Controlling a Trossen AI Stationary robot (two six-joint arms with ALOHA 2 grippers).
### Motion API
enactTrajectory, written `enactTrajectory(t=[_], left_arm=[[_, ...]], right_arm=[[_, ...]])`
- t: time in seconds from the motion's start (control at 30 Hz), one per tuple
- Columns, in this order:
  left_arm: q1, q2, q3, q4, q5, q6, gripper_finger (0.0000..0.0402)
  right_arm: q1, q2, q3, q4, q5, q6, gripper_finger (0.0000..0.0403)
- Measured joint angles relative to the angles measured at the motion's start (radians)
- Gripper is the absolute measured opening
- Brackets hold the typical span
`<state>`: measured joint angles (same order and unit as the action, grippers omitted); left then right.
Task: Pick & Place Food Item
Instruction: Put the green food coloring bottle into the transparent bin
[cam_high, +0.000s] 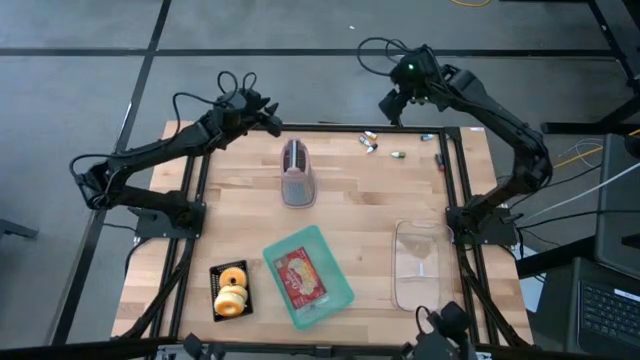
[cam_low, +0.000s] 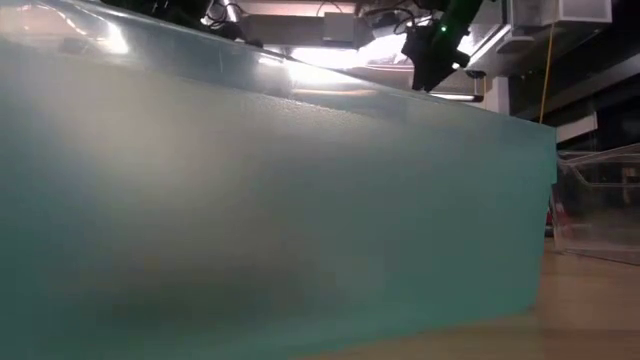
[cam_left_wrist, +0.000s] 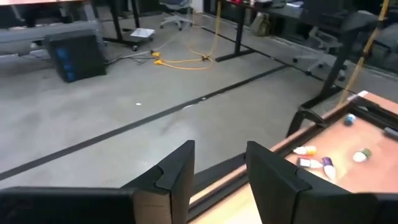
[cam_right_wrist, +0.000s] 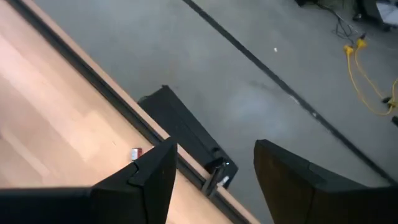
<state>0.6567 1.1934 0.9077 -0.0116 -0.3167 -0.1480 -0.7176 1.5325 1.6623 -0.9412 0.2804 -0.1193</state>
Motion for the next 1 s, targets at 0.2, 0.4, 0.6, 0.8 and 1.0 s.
enactTrajectory(t=[0.2,0.4,0.6,0.8,1.0], left_arm=[[0.037,0.0,0.0,0.0,-0.136,-0.023,0.0141],[0.083,0.0,0.0,0.0,-0.184,-0.078,0.0141],[0.106,0.0,0.0,0.0,-0.183,-0.162,0.0141],[0.126,0.0,0.0,0.0,-0.139,-0.163,0.0141],[0.16,0.0,0.0,0.0,-0.007,-0.185,0.0141]], right_arm=[[-0.044,0.041,0.0,-0.01,0.06,-0.057,0.0212],[-0.15,0.136,0.0,-0.151,-0.188,-0.066,0.0212],[-0.186,0.236,-0.001,-0.318,-0.292,-0.178,0.0224],[-0.174,0.251,-0.001,-0.298,-0.331,-0.222,0.0269],[-0.164,0.251,-0.002,-0.3,-0.253,-0.231,0.0296]])
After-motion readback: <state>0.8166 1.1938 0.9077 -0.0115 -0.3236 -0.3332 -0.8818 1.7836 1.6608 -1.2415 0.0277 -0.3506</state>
